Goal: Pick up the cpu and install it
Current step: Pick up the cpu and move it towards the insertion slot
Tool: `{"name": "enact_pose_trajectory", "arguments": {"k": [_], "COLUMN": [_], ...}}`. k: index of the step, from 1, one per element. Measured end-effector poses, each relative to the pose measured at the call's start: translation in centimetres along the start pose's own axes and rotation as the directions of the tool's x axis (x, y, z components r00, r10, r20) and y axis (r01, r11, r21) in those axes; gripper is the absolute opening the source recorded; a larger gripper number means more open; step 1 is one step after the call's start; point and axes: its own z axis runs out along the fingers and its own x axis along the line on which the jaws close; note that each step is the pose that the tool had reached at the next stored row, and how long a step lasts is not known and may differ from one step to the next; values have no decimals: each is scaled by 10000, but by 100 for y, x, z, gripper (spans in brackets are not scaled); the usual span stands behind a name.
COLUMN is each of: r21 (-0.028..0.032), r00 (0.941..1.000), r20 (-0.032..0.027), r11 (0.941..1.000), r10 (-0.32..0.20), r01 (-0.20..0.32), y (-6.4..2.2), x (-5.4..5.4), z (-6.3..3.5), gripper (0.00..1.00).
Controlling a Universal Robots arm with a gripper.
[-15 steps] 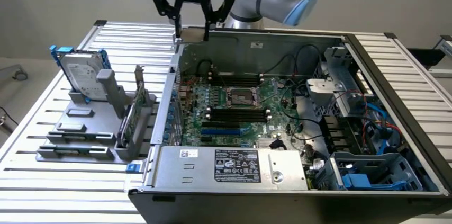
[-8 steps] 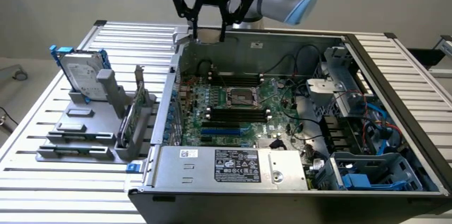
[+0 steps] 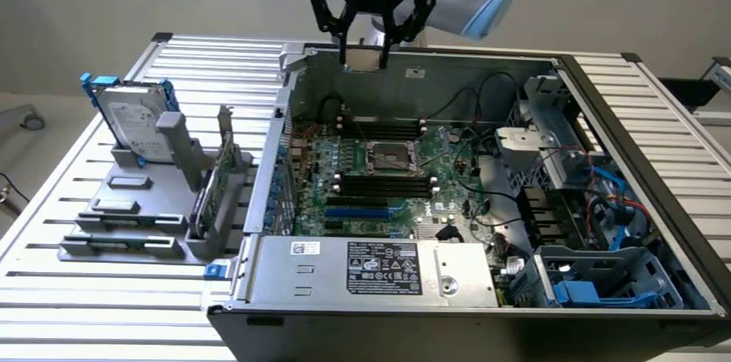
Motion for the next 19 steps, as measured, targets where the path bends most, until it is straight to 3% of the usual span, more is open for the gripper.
{"name": "enact_pose_trajectory", "arguments": {"k": [4,11,19], "r21": [-1,-1,0], "r00": [10000,10000,10000], "r20": [1,0,1], "r11": [10000,10000,10000], "r10": [0,0,0], "r01": [0,0,0], "y": [56,67,63], "x": [-185,-443,-562], "z": [64,176,313], "gripper": [55,55,55]}}
